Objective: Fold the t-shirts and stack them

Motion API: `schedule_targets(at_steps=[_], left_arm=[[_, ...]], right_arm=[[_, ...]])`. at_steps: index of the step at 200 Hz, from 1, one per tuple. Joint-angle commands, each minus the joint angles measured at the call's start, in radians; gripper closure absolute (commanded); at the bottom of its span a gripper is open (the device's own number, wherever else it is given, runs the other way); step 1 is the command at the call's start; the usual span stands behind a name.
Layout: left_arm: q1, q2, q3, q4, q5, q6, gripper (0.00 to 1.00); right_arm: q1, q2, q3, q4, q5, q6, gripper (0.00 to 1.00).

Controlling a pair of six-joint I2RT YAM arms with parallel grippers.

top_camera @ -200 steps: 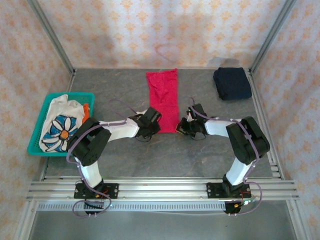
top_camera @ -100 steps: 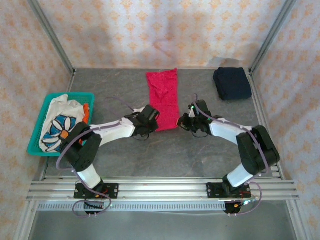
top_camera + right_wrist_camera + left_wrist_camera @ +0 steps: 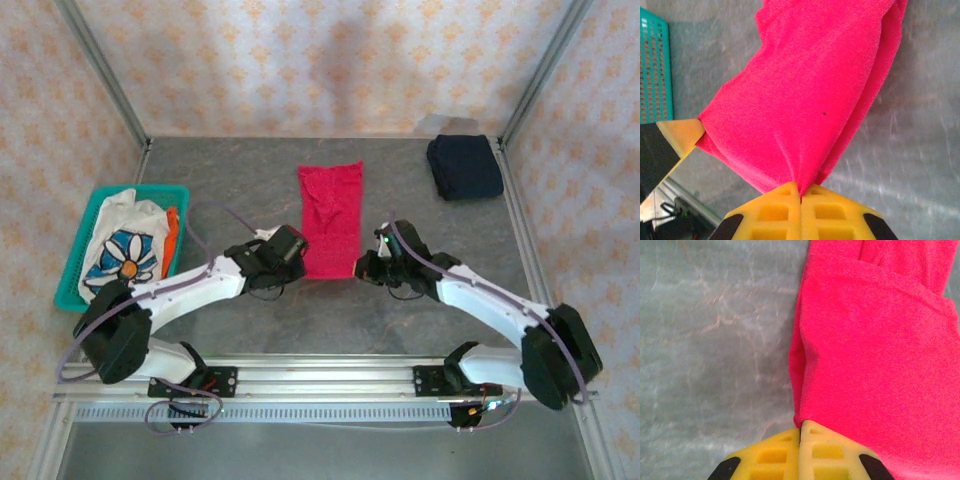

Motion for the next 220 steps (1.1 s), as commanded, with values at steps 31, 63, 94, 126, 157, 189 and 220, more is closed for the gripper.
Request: schedule_targets(at_steps=[31, 63, 94, 126, 157, 189, 220], left_arm=[[-0.087, -0.141, -0.027, -0.215, -0.077, -0.109, 1.00], [-0.111, -0.218, 0.005, -0.270, -0.098, -0.134, 1.00], [-0.105, -0.211, 0.109, -0.306, -0.188, -0.052, 1.00], [-0.046, -0.090, 0.256, -0.257, -0.227, 0.098, 1.00], [0.006, 0.024, 0.375, -0.206, -0.234, 0.185, 1.00], [0.055, 0.108, 0.456, -0.172, -0.222, 0.243, 1.00], [0.081, 0.177, 0.504, -0.177, -0.169, 0.254, 1.00]], right_arm=[[0.104, -0.192, -0.022, -0.209, 0.079, 0.118, 1.00], [0.128, -0.243, 0.063, -0.295, 0.111, 0.109, 1.00], [0.125, -0.220, 0.152, -0.317, 0.191, 0.017, 1.00], [0.070, -0.097, 0.250, -0.289, 0.204, -0.099, 1.00], [-0.022, -0.002, 0.323, -0.220, 0.158, -0.180, 1.00], [-0.107, 0.117, 0.402, -0.186, 0.111, -0.250, 1.00], [-0.149, 0.180, 0.440, -0.183, 0.074, -0.273, 1.00]])
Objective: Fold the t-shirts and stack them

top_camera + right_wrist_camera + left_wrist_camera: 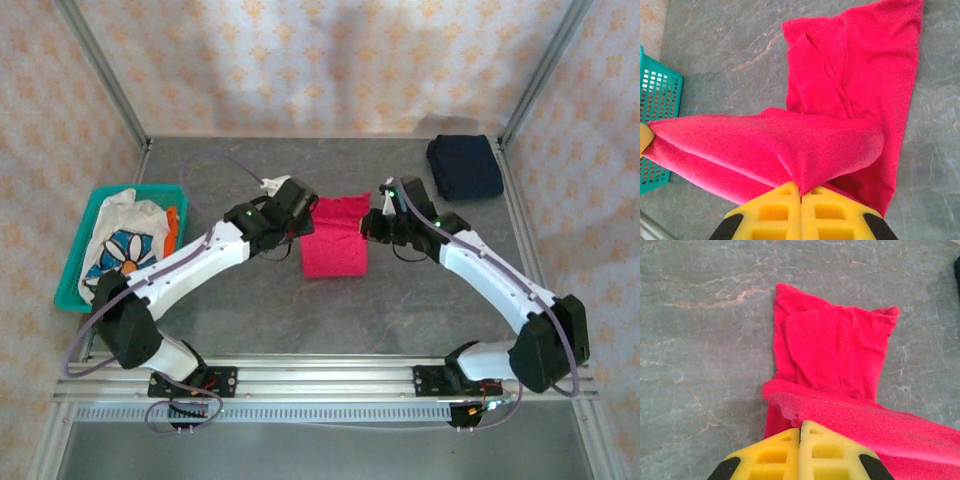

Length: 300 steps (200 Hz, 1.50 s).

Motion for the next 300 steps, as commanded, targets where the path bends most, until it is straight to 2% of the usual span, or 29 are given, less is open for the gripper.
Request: schedule_targets(at_steps=[1, 69, 119, 171, 214, 256, 300], left_arm=[[0.018, 0.036, 0.046, 0.002, -0.008, 0.048, 1.00], [0.063, 0.192, 0.168, -0.005, 0.057, 0.060, 1.00], [0.056, 0.072, 0.069, 0.003, 0.122, -0.001, 1.00], [-0.067, -0.079, -0.087, -0.067, 0.166, -0.116, 1.00], [-0.195, -0.122, -0.179, -0.103, 0.169, -0.235, 1.00], [-0.227, -0.123, -0.221, -0.074, 0.144, -0.270, 1.00], [-0.177, -0.063, -0.091, -0.128, 0.040, -0.184, 1.00]], right_arm=[[-0.029, 0.027, 0.040, 0.018, -0.020, -0.059, 1.00], [-0.102, 0.119, 0.112, 0.051, -0.044, -0.080, 1.00], [-0.104, -0.042, 0.012, 0.007, -0.093, -0.089, 1.00], [-0.103, -0.259, -0.127, -0.184, -0.108, -0.105, 1.00], [-0.103, -0.386, -0.241, -0.244, -0.123, -0.074, 1.00], [-0.104, -0.358, -0.237, -0.198, -0.091, -0.078, 1.00], [-0.104, -0.207, -0.112, -0.127, -0.034, -0.128, 1.00]])
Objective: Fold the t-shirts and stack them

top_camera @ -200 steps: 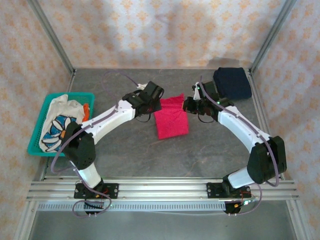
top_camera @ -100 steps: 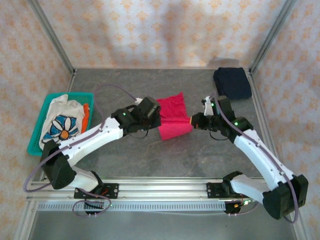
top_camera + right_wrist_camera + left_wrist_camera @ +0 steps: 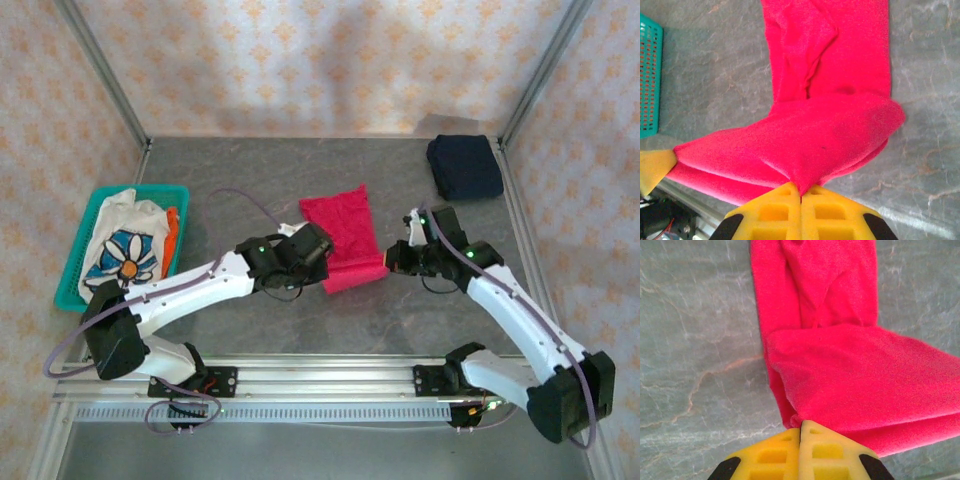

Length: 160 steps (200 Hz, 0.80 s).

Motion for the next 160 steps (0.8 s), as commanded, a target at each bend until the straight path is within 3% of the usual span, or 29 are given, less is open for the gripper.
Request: schedule_targets(at_steps=[1, 66, 160], left_arm=[[0.046, 0.028, 0.076, -0.088, -0.114, 0.048, 1.00], [0.169, 0.134, 0.165, -0.072, -0.083, 0.155, 1.00], [0.284, 0.359, 0.336, -0.041, -0.054, 0.257, 1.00]], right_arm=[[-0.005, 0.065, 0.086, 0.064, 0.084, -0.040, 1.00], [-0.014, 0.322, 0.275, 0.102, 0.123, -0.132, 1.00], [-0.051, 0.576, 0.459, 0.201, 0.095, -0.122, 1.00]])
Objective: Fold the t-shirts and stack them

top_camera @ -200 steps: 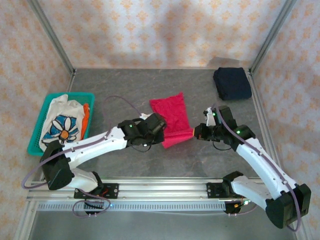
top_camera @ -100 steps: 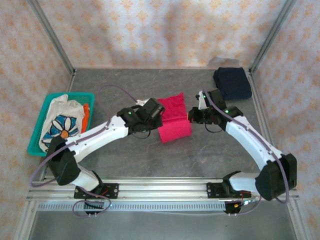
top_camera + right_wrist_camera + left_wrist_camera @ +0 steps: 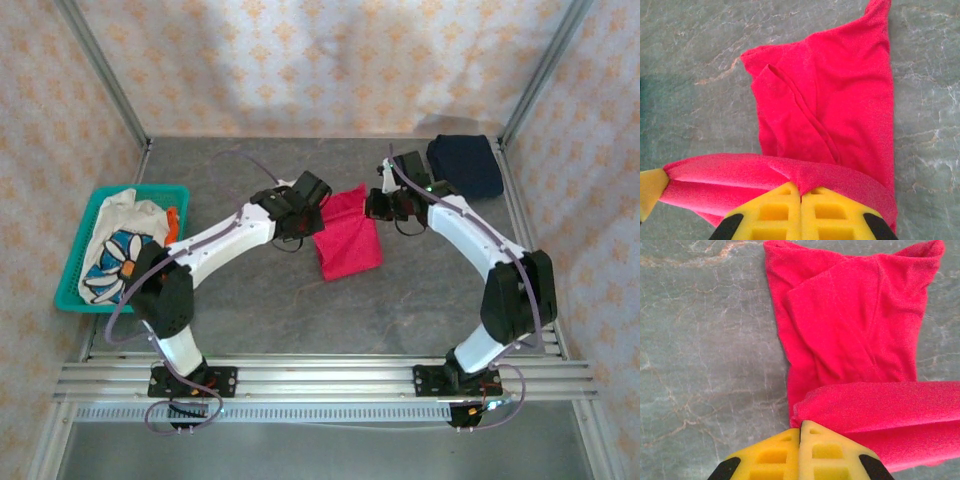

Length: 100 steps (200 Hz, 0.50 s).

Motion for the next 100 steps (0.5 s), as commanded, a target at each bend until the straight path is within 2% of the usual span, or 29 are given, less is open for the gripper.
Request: schedule_targets(at_steps=[1, 52, 100], left_arm=[[0.022, 0.041, 0.053, -0.021, -0.022, 0.051, 1.00], [0.062, 0.117, 0.148, -0.024, -0.028, 0.084, 1.00], [0.103, 0.215, 0.211, -0.020, -0.016, 0.100, 1.00]], right_arm=[[-0.022, 0.034, 0.054, 0.057, 0.032, -0.011, 1.00], [-0.042, 0.112, 0.098, 0.172, 0.021, 0.005, 1.00], [-0.050, 0.263, 0.183, 0.253, -0.034, 0.038, 1.00]])
